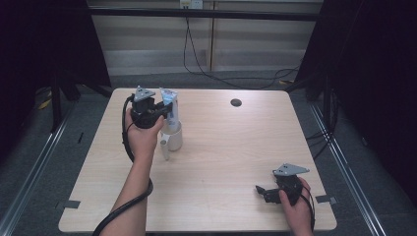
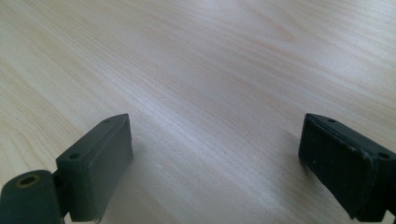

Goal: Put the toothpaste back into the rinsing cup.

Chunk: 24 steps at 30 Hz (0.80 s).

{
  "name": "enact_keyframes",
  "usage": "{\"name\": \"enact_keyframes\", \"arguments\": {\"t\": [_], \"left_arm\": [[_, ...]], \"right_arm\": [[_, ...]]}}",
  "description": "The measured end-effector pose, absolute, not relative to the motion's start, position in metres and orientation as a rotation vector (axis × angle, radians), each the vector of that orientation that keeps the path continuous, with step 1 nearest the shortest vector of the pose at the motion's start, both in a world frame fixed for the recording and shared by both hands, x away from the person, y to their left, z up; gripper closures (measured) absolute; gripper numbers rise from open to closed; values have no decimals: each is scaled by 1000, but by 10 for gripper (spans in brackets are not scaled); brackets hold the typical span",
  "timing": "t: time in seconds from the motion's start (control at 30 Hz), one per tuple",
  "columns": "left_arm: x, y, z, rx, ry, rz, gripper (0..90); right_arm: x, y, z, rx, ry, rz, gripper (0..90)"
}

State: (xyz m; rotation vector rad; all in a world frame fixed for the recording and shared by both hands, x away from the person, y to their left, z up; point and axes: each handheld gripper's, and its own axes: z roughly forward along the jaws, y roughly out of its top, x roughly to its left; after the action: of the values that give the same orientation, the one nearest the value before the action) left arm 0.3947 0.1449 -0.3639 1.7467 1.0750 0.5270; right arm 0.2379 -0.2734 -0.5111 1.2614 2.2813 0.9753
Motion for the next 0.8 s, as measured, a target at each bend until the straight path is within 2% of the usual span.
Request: {"name": "enact_keyframes", "arguments": {"t": [0.8], "left_arm": [[388,144,-390,1779,1114,524,722]], "right_arm": [[238,-274,-511,1260,2284,975,91]]}}
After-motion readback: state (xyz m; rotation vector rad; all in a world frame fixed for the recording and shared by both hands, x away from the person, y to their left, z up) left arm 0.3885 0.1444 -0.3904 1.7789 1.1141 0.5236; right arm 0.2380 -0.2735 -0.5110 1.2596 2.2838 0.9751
